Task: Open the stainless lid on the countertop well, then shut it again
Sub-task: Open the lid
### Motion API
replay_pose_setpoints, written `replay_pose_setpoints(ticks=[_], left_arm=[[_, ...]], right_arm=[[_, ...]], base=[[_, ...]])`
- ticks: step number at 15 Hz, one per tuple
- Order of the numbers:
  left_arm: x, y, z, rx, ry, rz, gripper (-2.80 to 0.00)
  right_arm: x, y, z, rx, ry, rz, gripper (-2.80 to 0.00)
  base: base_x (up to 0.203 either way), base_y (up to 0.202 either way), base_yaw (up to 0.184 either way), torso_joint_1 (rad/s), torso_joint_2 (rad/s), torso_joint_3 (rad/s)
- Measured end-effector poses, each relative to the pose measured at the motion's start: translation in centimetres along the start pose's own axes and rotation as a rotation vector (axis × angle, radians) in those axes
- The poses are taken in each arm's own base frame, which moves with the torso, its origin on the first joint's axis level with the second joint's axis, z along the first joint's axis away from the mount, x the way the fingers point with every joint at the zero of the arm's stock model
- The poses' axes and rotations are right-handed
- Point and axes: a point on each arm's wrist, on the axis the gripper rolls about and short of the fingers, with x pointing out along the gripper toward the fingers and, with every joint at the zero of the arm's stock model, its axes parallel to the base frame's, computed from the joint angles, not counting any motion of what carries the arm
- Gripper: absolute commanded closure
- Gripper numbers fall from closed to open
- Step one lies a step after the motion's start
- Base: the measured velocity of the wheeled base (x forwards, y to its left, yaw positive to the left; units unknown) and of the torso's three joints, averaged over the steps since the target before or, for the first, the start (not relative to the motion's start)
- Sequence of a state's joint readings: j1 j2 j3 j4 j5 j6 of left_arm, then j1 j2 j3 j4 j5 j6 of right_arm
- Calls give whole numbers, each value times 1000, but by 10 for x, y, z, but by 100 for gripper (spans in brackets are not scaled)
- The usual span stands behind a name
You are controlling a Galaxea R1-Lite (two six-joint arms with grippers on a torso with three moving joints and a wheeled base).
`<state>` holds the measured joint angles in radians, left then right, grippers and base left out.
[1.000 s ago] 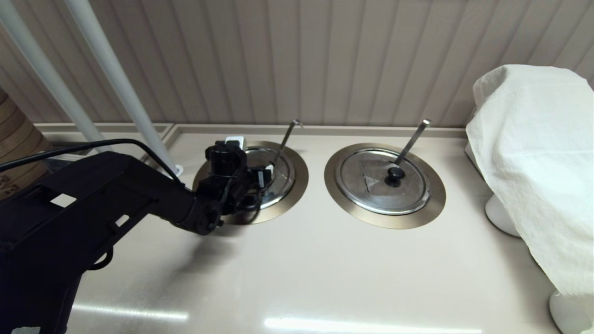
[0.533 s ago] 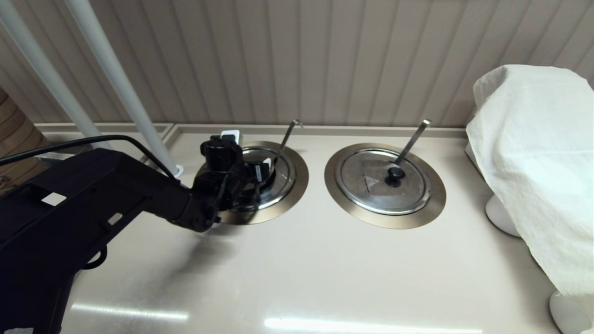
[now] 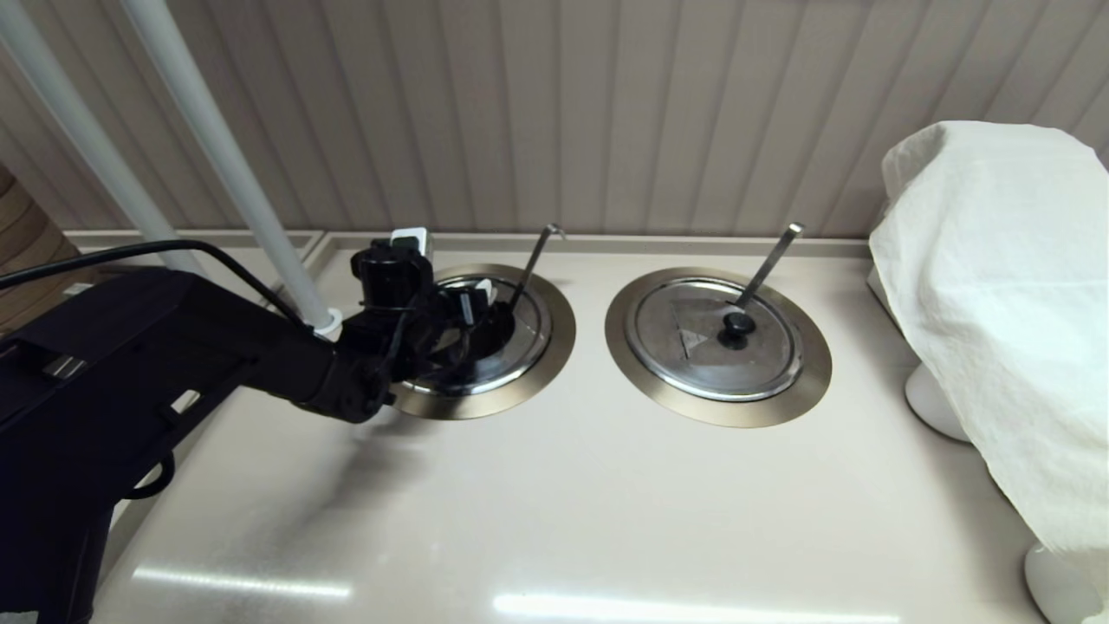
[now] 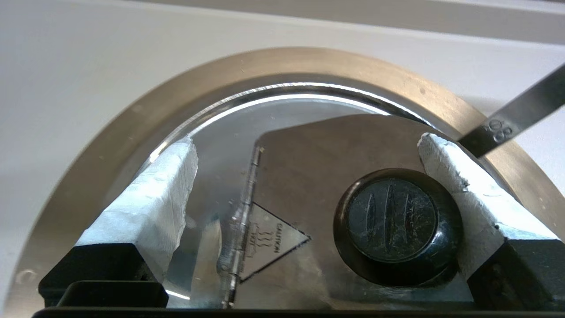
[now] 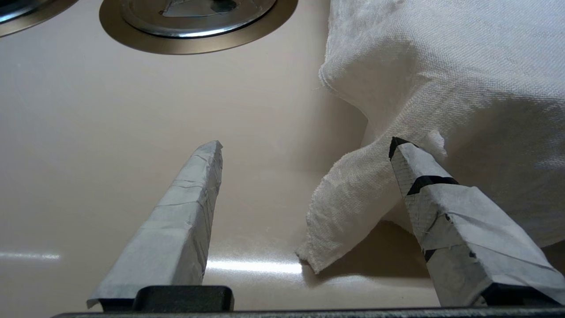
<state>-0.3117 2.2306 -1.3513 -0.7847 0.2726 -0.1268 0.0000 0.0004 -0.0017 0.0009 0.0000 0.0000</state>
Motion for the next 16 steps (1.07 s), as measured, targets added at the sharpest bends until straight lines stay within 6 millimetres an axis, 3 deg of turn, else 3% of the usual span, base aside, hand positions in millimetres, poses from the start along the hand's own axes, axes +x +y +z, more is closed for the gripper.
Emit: replay_pose_setpoints(ticks=[3, 11, 16], left_arm=[[2, 12, 5, -6, -14, 24, -280], [6, 67, 27, -28, -128, 120, -280], [-23, 68, 73, -53, -228, 105, -280]], right_arm=[[0, 0, 0, 0, 0, 0, -280], [0, 0, 0, 0, -1, 0, -280], [0, 0, 0, 0, -1, 0, -280]], base=[[0, 0, 0, 0, 0, 0], [0, 0, 0, 0, 0, 0], [0, 0, 0, 0, 0, 0]])
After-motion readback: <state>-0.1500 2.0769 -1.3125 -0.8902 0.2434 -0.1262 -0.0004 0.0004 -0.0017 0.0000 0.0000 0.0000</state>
